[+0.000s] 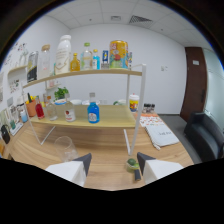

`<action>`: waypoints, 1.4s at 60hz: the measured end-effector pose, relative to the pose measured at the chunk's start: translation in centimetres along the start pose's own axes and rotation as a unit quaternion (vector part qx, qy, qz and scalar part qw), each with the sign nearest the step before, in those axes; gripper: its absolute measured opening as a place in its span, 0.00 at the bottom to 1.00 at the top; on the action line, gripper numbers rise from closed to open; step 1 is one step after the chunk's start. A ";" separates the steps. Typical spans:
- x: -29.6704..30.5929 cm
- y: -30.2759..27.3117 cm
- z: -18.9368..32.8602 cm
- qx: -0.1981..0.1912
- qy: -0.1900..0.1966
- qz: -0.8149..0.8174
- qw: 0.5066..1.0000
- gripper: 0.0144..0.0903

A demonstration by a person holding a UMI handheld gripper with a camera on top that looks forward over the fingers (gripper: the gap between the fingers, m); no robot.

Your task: Make me a cup of Mojito.

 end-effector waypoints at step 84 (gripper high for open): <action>-16.1 -9.8 15.2 -0.021 -0.036 0.027 0.999 0.55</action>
